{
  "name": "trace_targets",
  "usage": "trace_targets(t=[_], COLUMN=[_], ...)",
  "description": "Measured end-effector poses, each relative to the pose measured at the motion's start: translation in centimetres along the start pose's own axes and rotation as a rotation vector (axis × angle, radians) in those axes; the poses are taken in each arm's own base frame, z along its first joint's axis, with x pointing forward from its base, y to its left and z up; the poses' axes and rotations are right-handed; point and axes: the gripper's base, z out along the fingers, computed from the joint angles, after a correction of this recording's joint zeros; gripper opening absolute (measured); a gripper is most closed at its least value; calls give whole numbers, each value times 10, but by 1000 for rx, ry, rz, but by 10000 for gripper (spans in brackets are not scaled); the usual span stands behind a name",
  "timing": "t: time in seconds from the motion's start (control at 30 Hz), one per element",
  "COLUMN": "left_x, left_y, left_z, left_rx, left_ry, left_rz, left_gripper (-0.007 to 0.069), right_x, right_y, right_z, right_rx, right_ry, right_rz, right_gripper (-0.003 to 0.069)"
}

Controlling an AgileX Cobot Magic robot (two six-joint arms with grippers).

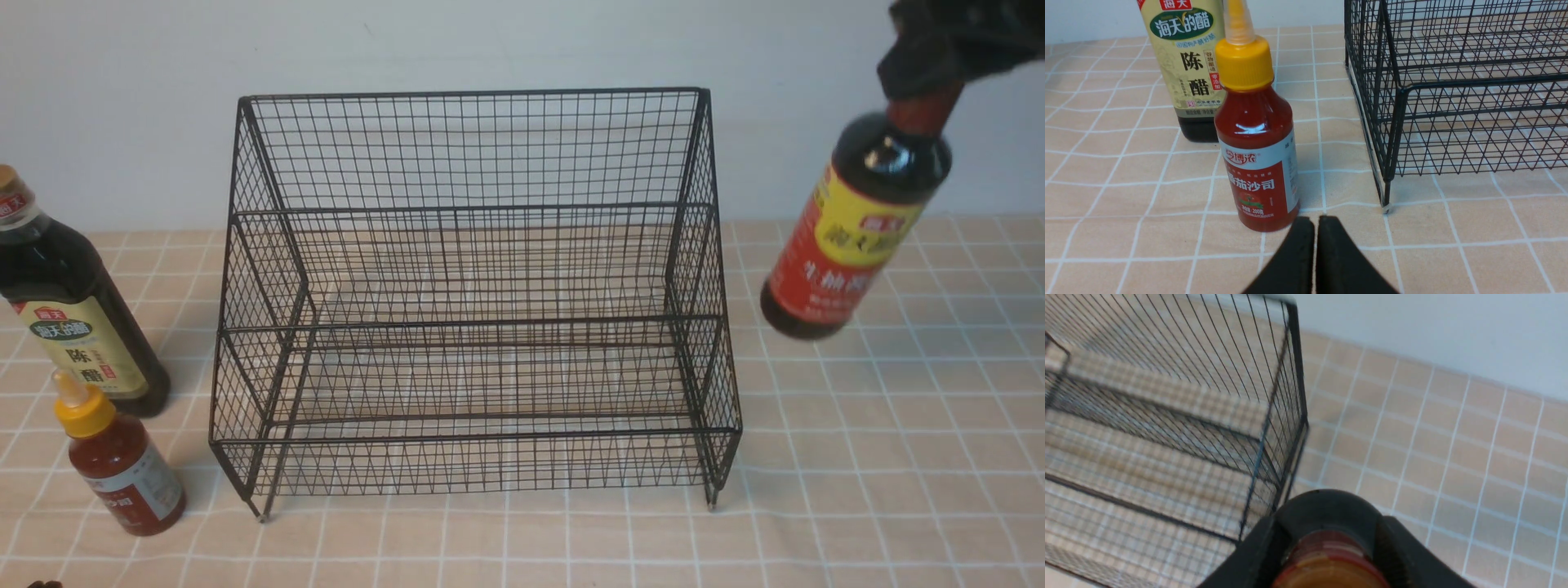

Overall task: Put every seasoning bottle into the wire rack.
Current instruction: Use the right arm to put the condiment bottle back on the shelf

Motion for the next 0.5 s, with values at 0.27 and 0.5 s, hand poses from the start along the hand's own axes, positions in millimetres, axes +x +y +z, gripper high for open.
trace_targets(t=[0.27, 0.5], left_x=[0, 0], left_y=[0, 0], left_z=[0, 0], left_rx=[0, 0], left_ry=[0, 0], left_rz=[0, 0], left_gripper=[-7, -7], right_x=[-23, -23], right_y=[8, 30], right_z=[-45, -50], right_rx=[-46, -178], right_ry=[-165, -169], right_rz=[-11, -68], right_gripper=[277, 277])
